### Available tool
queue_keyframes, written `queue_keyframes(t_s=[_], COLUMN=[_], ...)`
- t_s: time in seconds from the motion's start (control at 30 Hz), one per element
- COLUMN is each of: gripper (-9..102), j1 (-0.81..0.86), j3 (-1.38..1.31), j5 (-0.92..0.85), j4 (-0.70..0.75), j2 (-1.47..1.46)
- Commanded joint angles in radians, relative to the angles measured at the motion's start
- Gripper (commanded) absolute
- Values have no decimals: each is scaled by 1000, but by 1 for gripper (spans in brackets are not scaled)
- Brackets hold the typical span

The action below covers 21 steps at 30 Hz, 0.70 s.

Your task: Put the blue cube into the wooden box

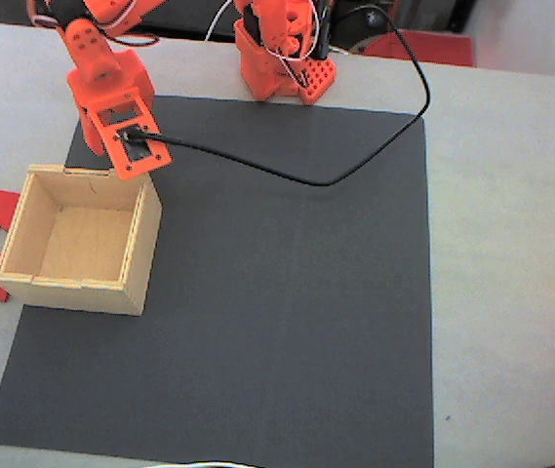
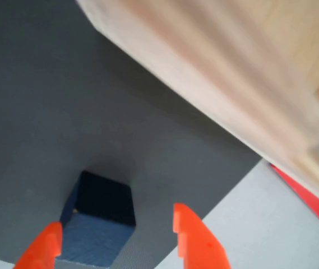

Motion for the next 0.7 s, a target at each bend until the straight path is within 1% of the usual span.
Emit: queue_keyframes(t_s=[0.0, 0.1, 0.27, 0.4, 0.67], gripper=[25, 25, 24, 24, 24], j1=[-17, -21, -14, 0, 58], j3=[-35, -32, -32, -32, -28], j5=[0, 0, -15, -21, -74], j4=[18, 48, 140, 173, 206], j2=[20, 8, 48, 97, 91])
